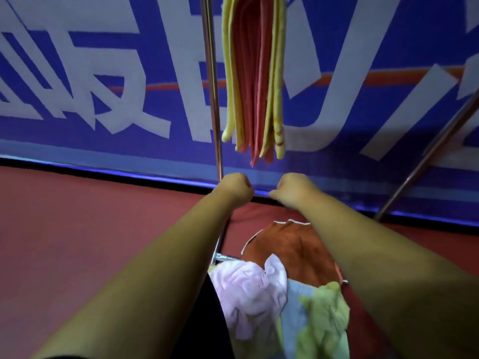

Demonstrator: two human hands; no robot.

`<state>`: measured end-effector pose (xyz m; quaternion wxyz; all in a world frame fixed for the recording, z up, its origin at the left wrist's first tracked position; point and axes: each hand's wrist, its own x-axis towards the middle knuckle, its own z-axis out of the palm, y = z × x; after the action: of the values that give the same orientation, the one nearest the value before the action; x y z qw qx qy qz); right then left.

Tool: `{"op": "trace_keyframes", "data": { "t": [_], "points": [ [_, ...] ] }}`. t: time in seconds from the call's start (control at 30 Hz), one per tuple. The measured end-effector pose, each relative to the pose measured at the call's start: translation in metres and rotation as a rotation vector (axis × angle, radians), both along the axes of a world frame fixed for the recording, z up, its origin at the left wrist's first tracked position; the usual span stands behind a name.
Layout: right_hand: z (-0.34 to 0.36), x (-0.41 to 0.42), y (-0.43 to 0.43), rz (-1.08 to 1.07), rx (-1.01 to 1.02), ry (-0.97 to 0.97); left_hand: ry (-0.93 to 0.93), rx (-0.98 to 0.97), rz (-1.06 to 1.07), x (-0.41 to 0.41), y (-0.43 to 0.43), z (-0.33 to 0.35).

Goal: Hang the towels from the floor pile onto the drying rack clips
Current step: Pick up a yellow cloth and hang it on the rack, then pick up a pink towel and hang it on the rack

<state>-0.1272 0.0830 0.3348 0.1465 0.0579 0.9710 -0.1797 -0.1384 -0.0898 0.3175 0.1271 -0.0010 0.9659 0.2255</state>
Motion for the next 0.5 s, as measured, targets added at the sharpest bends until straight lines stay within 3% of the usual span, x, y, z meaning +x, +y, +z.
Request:
{"op": "trace_keyframes", "data": {
  "t": [0.3,0.4,0.5],
  "points": [
    [-0.19,0.098,0.051,-0.312,-0.384,-0.483,-0.623,0.042,-0.142,0.069,0.079,-0.158],
    [-0.245,0.127,0.064,-0.367,-0.385,-0.646,-0.785,-0.097,-0.191,0.099,0.084,-0.214],
    [-0.272,0.132,0.065,-0.338,-0.353,-0.693,-0.752,-0.269,-0.26,0.124,0.088,-0.254]
  ]
}}
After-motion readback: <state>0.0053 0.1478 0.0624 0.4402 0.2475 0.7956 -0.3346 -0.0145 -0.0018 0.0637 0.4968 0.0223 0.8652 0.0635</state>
